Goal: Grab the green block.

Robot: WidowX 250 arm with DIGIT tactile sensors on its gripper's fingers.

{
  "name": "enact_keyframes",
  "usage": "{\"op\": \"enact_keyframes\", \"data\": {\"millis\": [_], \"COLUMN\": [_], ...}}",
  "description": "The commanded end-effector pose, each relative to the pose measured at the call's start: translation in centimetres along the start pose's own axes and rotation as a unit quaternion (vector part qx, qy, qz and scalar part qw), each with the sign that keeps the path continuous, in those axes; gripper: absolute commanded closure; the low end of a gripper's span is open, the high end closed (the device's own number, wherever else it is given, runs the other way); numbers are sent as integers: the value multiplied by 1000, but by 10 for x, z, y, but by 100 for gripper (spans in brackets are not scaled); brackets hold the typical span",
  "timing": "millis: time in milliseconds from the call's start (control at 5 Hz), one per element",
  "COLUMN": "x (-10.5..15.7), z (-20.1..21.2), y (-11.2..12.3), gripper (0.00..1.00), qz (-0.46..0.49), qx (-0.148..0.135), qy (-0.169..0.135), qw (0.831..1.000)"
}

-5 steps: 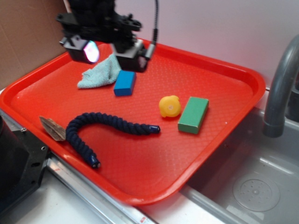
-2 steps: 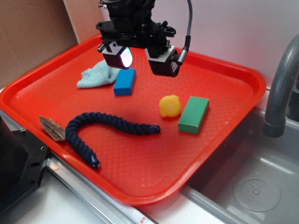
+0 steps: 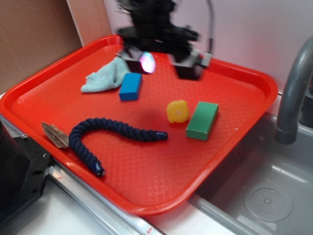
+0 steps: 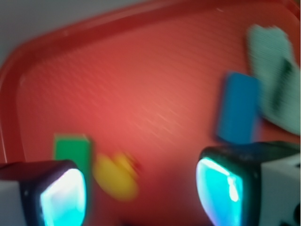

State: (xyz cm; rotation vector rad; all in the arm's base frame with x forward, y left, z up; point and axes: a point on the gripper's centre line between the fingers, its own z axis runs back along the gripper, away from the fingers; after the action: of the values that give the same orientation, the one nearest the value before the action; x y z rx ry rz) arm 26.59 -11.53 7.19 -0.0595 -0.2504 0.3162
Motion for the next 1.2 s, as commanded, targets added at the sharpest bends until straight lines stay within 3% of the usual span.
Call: {"op": "enact_keyframes", "data": {"millis": [0,200,400,600,1000], "x": [19,9,-2,-9,-10], "z": [-14,-8,2,-12,-31], "y": [-45,-40,-16,-5,-13], "gripper": [0,0,0,0,0], "qz": [-11,-10,3,17,10], "qx": [-64,-55,-8,3,-8], "qy": [-18,1,12,36,60], "qw": [998,998,1000,999,998]}}
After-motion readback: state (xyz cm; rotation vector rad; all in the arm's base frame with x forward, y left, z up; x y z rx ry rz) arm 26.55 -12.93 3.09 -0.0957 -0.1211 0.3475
